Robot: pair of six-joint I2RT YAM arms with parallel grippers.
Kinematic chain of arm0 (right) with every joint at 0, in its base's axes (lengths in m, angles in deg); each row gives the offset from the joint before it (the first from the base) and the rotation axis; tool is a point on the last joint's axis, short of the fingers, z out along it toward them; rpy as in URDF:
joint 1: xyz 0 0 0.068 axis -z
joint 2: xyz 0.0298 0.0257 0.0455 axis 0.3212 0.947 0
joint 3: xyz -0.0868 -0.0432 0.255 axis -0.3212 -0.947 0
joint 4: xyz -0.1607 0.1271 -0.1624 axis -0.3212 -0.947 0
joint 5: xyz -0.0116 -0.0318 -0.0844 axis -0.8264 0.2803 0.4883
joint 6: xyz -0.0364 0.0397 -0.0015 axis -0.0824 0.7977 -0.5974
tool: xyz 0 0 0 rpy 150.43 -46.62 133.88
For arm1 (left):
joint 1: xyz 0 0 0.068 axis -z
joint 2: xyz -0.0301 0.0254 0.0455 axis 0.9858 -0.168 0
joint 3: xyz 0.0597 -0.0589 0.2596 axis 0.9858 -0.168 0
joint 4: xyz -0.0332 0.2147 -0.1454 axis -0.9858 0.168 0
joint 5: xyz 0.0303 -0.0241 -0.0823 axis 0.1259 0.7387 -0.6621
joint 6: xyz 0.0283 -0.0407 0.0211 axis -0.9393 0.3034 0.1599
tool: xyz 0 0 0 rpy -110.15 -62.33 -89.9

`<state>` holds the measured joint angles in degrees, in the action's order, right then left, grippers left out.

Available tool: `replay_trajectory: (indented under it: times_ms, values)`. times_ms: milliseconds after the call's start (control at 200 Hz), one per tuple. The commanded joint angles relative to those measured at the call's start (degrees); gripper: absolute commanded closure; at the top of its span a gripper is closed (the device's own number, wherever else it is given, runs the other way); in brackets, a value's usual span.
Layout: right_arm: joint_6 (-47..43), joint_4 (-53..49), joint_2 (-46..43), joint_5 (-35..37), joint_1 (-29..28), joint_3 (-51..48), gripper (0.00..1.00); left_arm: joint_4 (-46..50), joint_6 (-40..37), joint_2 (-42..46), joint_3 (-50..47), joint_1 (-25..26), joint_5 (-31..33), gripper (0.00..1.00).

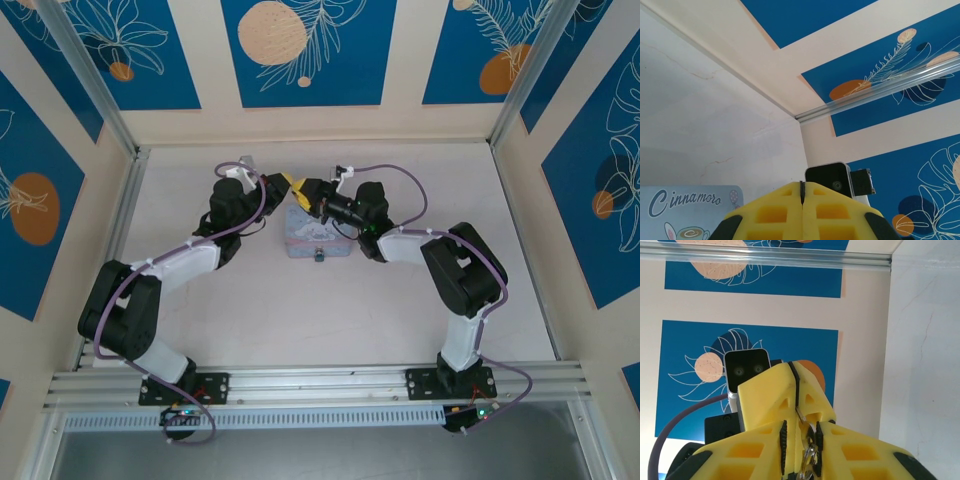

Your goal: Unlock the padlock with the key

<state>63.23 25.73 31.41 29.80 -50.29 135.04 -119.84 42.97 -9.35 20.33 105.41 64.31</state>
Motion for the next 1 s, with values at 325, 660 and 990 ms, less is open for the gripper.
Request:
replay_trajectory:
  times_ms: [325, 660, 990]
  values:
    - [0.91, 3.59, 0.2, 0.37, 0.24, -1.85, 0.93, -2.27, 0.33, 0.97, -0.11, -0.2, 0.81, 1.0]
    - [1.57, 4.87, -0.44, 0.31, 2.01, -2.81, 1.0, 2.36, 0.4, 3.87, -2.22, -0.21, 0.93, 0.99]
    - [-1.85, -3.3, -3.4, -3.95, 2.77, -4.16, 1.0, 20.11, -5.12, 8.7, 1.49, -2.83, -1.3, 0.4]
